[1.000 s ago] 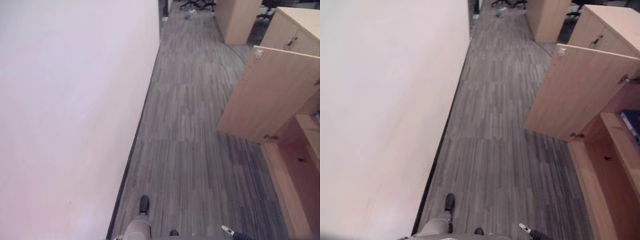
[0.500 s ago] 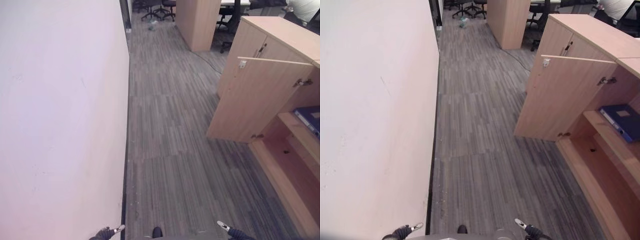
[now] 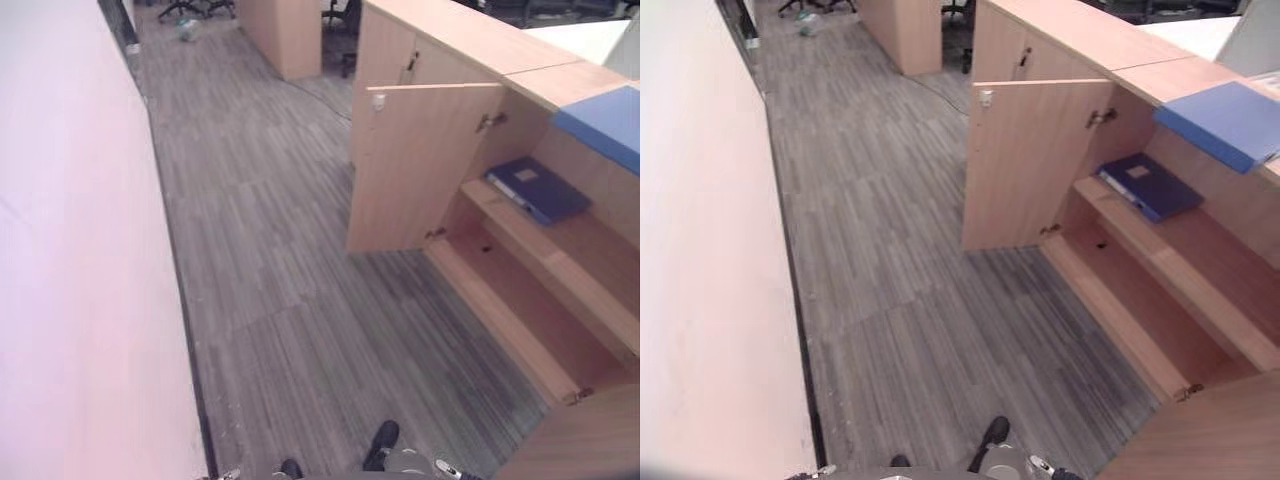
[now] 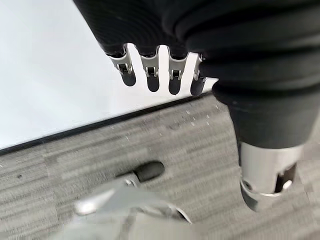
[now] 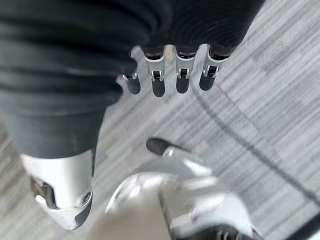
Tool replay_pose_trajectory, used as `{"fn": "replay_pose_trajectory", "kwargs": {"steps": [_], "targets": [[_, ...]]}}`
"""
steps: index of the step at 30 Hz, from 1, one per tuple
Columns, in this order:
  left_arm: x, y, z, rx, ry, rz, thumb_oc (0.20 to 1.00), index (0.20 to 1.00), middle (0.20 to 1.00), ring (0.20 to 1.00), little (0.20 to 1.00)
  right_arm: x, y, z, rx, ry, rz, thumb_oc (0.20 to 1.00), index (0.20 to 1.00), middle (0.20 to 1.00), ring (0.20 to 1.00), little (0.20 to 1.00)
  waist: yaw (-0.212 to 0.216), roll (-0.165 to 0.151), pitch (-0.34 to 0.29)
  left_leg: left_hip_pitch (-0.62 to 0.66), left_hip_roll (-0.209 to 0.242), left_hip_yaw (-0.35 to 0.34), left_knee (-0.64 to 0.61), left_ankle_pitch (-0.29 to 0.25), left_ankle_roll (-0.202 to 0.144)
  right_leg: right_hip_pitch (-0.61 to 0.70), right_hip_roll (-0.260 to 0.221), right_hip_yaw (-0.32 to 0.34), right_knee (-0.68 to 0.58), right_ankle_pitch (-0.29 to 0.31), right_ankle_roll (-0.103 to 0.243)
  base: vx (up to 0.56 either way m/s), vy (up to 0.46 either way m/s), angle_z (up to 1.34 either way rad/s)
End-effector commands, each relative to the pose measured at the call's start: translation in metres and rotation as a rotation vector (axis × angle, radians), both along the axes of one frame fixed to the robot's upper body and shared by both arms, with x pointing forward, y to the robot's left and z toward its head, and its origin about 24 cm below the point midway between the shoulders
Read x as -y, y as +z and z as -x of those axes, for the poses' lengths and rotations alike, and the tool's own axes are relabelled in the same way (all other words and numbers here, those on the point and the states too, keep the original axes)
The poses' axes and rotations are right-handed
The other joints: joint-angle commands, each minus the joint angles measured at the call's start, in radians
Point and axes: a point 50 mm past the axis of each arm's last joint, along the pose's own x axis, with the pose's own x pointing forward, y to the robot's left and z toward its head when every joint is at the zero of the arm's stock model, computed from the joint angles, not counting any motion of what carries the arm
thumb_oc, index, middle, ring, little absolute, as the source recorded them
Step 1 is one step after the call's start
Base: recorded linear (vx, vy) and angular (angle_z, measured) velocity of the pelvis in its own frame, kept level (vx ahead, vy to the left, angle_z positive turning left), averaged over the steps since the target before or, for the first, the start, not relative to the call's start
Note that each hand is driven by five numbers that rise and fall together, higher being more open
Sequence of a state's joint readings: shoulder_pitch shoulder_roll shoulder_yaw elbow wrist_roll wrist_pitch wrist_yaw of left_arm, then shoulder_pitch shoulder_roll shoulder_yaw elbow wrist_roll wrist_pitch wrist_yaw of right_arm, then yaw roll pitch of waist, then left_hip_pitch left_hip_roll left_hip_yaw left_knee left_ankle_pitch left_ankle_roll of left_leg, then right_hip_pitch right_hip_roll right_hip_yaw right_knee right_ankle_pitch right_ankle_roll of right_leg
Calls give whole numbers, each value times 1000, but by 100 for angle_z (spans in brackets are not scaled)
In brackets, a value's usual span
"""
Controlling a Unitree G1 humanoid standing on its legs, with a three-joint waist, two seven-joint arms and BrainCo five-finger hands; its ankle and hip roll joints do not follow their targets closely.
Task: Put the empty folder in the office cabinet
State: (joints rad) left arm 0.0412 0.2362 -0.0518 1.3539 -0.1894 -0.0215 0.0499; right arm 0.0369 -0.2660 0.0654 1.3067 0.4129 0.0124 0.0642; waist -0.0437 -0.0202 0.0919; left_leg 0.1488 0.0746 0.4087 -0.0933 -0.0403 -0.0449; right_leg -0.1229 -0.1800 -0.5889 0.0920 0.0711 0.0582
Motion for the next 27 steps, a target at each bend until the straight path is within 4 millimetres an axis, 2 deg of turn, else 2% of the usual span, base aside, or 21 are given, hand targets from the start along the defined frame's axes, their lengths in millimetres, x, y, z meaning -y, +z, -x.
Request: {"fn": "replay_pose_trajectory", "kwargs": {"steps": [1, 2, 3, 5, 6, 7, 8, 9, 12, 13, 14, 18, 20, 22, 23, 27], "targets": [[-7, 4, -21, 41, -17, -21, 1000, 1000, 1000, 1000, 1000, 1, 0, -6, 7, -59, 4, 1000, 1000, 1000, 1000, 1000, 4, -19, 21, 63, 44, -21, 53, -82, -22, 27, 13, 89, -48, 7, 80, 157, -191, -35], [-6, 4, -24, 49, -27, -17, 1000, 1000, 1000, 1000, 1000, 1, 0, -6, 10, -65, 5, 1000, 1000, 1000, 1000, 1000, -5, -21, 20, 62, 67, -8, 98, -83, -30, 35, 25, 101, -45, -8, 71, 271, -347, -16], [-4, 5, -31, 80, -24, -6, 1000, 1000, 1000, 1000, 1000, 2, 1, -9, 15, -53, 9, 1000, 1000, 1000, 1000, 1000, -12, -29, 23, 35, 135, 7, 274, -32, -49, 67, 67, 127, -42, -46, 31, 365, -488, -21], [-2, 7, -41, 111, -32, 1, 1000, 1000, 1000, 1000, 1000, 2, 2, -11, 14, -20, 16, 1000, 1000, 1000, 1000, 1000, 2, -45, 40, -33, 199, -35, 519, 46, -37, 112, 119, 165, -49, -89, -22, 297, -476, -102], [-1, 8, -46, 126, -39, 1, 1000, 1000, 1000, 1000, 1000, 4, 2, -13, 14, -10, 22, 1000, 1000, 1000, 1000, 1000, 10, -48, 49, -82, 219, -75, 631, 69, -36, 128, 141, 175, -52, -104, -44, 245, -414, -163], [3, 8, -50, 150, -30, 14, 1000, 1000, 1000, 1000, 1000, 7, 4, -15, 14, 7, 36, 1000, 1000, 1000, 1000, 1000, 28, -61, 54, -180, 199, -133, 715, 62, -8, 154, 155, 208, -54, -130, -62, 290, -296, -124], [6, 7, -48, 148, -14, 28, 1000, 1000, 1000, 1000, 1000, 9, 4, -14, 7, 18, 42, 1000, 1000, 1000, 1000, 1000, 48, -69, 52, -260, 153, -163, 691, 34, 8, 181, 153, 258, -58, -141, -60, 305, -168, -65], [7, 6, -47, 149, -6, 33, 1000, 1000, 1000, 1000, 1000, 10, 4, -13, 4, 20, 44, 1000, 1000, 1000, 1000, 1000, 58, -74, 53, -289, 137, -176, 650, 28, 11, 195, 150, 277, -63, -143, -54, 268, -18, -30], [7, 7, -49, 162, -6, 32, 1000, 1000, 1000, 1000, 1000, 12, 4, -11, -6, 43, 53, 1000, 1000, 1000, 1000, 1000, 82, -73, 57, -334, 78, -227, 445, 47, 5, 230, 144, 310, -71, -157, -38, 226, 33, -102], [6, 8, -50, 166, -14, 27, 1000, 1000, 1000, 1000, 1000, 13, 5, -12, -4, 52, 58, 1000, 1000, 1000, 1000, 1000, 95, -64, 59, -349, 54, -267, 338, 93, -7, 249, 149, 325, -75, -162, -33, 298, 87, -116], [5, 8, -53, 174, -25, 24, 1000, 1000, 1000, 1000, 1000, 14, 5, -13, 0, 61, 63, 1000, 1000, 1000, 1000, 1000, 108, -40, 59, -356, 31, -336, 173, 184, -26, 270, 164, 345, -73, -170, -33, 327, 87, -72], [6, 8, -54, 173, -28, 26, 1000, 1000, 1000, 1000, 1000, 18, 6, -13, -7, 88, 78, 1000, 1000, 1000, 1000, 1000, 125, -7, 59, -400, 11, -490, 23, 220, -57, 314, 174, 431, -60, -215, -27, 355, 97, -78], [7, 6, -48, 157, -19, 39, 1000, 1000, 1000, 1000, 1000, 19, 6, -10, -29, 112, 80, 1000, 1000, 1000, 1000, 1000, 130, 28, 28, -375, 23, -559, 6, 240, -68, 349, 166, 522, -49, -254, -14, 552, 301, -130], [9, 5, -42, 138, -25, 46, 1000, 1000, 1000, 1000, 1000, 19, 5, -4, -42, 110, 74, 1000, 1000, 1000, 1000, 1000, 125, 34, 4, -345, 20, -561, 6, 255, -66, 355, 147, 537, -53, -259, -1, 409, 358, -111], [8, 4, -40, 126, -30, 43, 1000, 1000, 1000, 1000, 1000, 17, 4, 0, -52, 97, 61, 1000, 1000, 1000, 1000, 1000, 121, 27, -10, -321, 13, -526, 11, 254, -57, 356, 114, 542, -53, -253, 19, 377, 382, -102], [4, 5, -40, 125, -50, 33, 1000, 1000, 1000, 1000, 1000, 13, 2, 6, -58, 77, 43, 1000, 1000, 1000, 1000, 1000, 106, 12, -33, -280, -34, -454, 17, 199, -11, 309, 40, 570, -3, -194, 73, 258, 358, -60]]}}
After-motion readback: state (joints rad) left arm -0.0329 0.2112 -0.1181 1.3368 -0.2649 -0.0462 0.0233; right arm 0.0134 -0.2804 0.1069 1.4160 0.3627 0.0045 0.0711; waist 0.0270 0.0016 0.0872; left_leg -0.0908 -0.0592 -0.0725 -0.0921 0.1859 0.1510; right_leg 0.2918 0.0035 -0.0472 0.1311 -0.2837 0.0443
